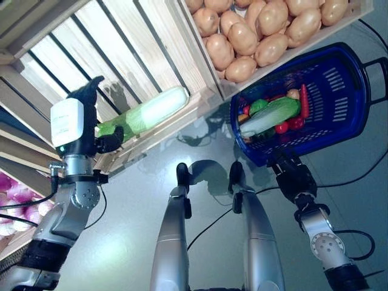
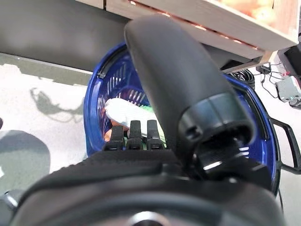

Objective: Put vegetables into the basket

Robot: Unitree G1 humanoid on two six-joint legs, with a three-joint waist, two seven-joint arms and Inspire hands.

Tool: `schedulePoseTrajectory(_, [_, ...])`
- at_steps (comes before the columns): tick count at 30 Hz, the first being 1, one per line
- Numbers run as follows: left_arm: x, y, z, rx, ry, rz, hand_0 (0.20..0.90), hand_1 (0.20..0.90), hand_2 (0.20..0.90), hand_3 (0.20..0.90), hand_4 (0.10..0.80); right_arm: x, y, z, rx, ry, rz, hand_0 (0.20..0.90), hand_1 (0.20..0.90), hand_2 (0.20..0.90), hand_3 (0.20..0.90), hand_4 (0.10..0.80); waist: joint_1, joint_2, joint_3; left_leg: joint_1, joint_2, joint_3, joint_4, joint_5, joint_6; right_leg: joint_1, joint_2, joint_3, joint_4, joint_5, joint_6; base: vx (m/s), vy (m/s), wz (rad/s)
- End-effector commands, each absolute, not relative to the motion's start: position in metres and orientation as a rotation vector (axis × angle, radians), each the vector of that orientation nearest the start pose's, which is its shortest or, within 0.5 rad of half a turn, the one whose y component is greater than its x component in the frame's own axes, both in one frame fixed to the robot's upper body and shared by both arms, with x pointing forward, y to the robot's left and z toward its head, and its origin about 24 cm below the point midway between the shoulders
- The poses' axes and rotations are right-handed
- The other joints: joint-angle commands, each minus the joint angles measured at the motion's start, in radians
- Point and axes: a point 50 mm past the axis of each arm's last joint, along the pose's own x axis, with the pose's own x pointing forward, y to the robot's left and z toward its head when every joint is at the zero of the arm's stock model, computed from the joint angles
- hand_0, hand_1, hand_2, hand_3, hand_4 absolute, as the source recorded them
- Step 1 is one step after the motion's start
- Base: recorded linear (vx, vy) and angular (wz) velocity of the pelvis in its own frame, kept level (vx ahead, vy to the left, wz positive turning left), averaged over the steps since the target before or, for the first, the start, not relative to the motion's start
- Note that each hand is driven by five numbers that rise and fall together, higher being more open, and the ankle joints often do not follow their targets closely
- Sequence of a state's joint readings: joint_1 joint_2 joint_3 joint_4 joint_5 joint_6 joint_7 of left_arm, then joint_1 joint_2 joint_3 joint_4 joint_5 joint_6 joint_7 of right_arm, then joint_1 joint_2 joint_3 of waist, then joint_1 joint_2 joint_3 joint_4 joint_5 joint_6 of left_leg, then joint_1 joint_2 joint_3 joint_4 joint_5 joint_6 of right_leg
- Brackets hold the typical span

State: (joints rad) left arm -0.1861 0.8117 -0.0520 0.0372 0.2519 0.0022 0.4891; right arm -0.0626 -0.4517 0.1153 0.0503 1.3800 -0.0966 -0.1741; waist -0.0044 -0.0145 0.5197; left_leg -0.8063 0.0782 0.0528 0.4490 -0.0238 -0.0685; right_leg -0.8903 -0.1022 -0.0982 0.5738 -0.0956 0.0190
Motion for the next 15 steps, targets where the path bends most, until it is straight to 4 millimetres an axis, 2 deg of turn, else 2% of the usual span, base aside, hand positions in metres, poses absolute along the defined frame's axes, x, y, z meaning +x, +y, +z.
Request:
schedulePoseTrajectory(1, [0.27,0.28,0.199,0.934,-0.572,0.48,0.9,0.9,0.9,0.9,0.8,0.254,-0.223,0.082,0.903,-0.114,-0.063,0.9,0.9,0.9,0.9,0.8,-0.007,0.014,0.0,-0.002,-0.045,0.013,-0.03,0.012,0.027,0.101,0.009,-0.013,-0.068,-0.008,0.028,0.0,0.0,0.0])
schedulePoseTrajectory(12, [0.28,0.277,0.198,0.925,-0.514,0.425,0.9,0.9,0.9,0.9,0.8,0.259,-0.222,0.083,0.891,-0.109,-0.054,0.9,0.9,0.9,0.9,0.8,-0.015,0.012,0.0,-0.01,-0.04,0.016,-0.033,0.028,0.027,0.095,0.011,-0.015,-0.068,0.004,0.025,0.0,0.0,0.0])
schedulePoseTrajectory(15, [0.284,0.277,0.197,0.96,-0.508,0.443,0.9,0.9,0.9,0.9,0.8,0.26,-0.22,0.081,0.89,-0.097,-0.049,0.9,0.9,0.9,0.9,0.8,-0.02,0.008,0.0,-0.005,-0.037,0.019,-0.025,0.016,0.026,0.099,0.013,-0.013,-0.057,-0.008,0.025,0.0,0.0,0.0])
